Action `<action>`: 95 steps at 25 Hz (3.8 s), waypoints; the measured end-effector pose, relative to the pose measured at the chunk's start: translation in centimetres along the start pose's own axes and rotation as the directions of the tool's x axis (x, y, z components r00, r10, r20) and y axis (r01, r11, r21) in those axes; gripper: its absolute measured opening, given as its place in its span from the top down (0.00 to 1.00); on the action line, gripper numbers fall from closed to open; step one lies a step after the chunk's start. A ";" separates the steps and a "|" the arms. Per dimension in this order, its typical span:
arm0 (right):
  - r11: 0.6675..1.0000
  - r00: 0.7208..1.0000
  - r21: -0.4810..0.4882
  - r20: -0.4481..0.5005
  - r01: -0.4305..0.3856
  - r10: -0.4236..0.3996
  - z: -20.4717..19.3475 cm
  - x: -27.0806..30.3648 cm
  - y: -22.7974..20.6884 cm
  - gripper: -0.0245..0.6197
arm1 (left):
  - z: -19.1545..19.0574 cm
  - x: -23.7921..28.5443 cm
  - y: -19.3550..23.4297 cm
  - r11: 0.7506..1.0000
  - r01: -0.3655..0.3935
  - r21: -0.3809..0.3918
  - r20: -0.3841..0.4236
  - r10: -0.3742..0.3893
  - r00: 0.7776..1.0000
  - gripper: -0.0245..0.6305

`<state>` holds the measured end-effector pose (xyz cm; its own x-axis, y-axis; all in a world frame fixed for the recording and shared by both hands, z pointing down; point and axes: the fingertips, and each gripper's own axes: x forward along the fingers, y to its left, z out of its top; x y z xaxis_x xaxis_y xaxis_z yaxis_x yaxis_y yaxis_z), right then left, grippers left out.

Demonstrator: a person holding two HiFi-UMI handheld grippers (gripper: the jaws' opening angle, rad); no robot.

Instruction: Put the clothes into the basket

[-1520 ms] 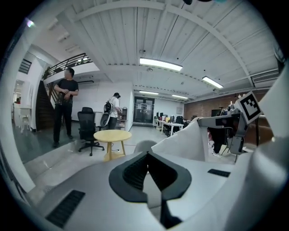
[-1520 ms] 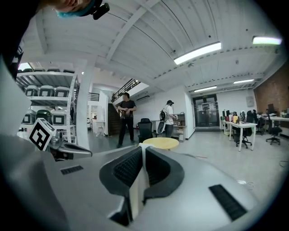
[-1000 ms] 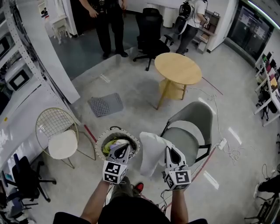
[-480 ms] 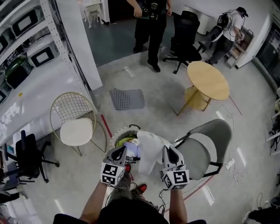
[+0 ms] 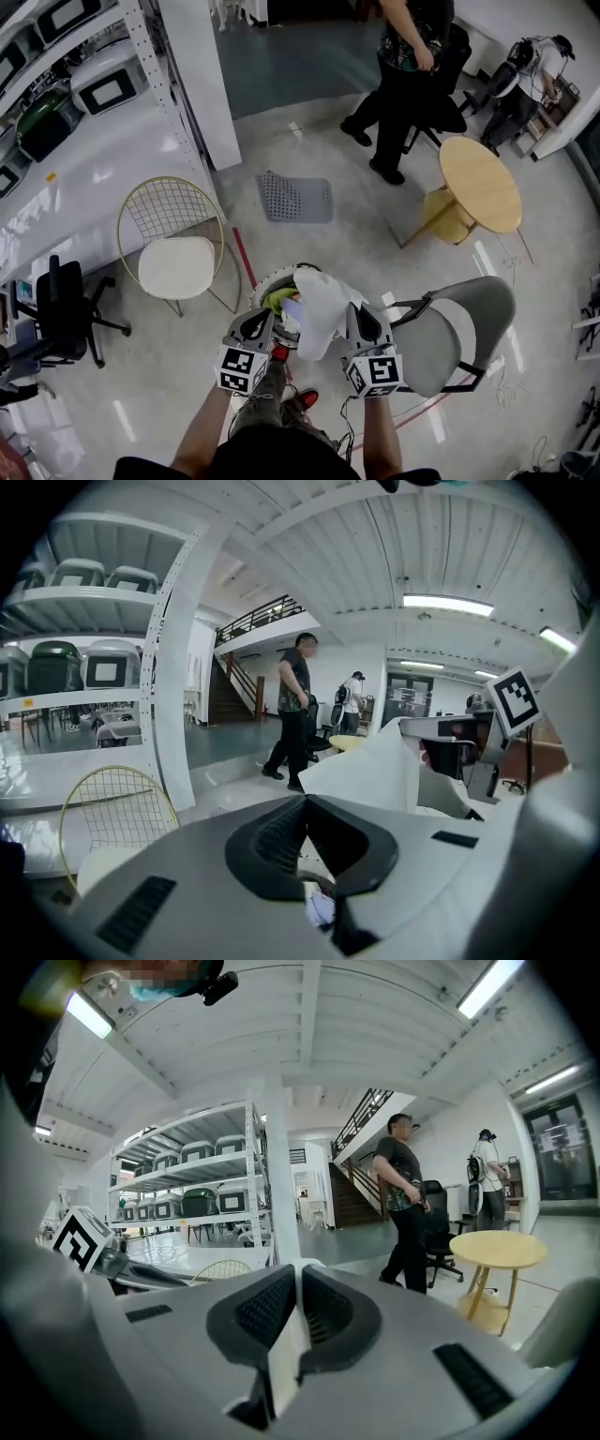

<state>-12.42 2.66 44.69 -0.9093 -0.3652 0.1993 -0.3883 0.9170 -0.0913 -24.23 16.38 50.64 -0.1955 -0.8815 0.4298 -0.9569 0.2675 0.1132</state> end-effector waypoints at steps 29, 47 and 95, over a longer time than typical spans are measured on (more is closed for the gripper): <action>0.993 0.955 0.116 -0.294 0.003 0.031 -19.9 15.6 1.0 0.91 | -10.3 10.7 11.0 0.995 0.017 -0.096 -0.182 -0.034 0.983 0.95; 0.981 0.845 0.178 -0.534 0.079 0.029 -36.2 16.0 1.3 0.91 | -20.7 14.2 11.4 0.984 0.055 -0.168 -0.329 -0.109 0.938 0.95; 0.993 0.955 0.071 -0.286 0.097 -0.072 -17.3 4.4 1.1 0.65 | -7.8 4.6 1.2 0.991 0.117 -0.064 -0.104 -0.123 0.987 0.95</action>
<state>-14.28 4.84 62.36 -0.7979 -0.3694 0.4764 -0.4841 0.8636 -0.1410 -24.59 15.72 59.72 -0.0527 -0.8625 0.5033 -0.9576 0.1867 0.2196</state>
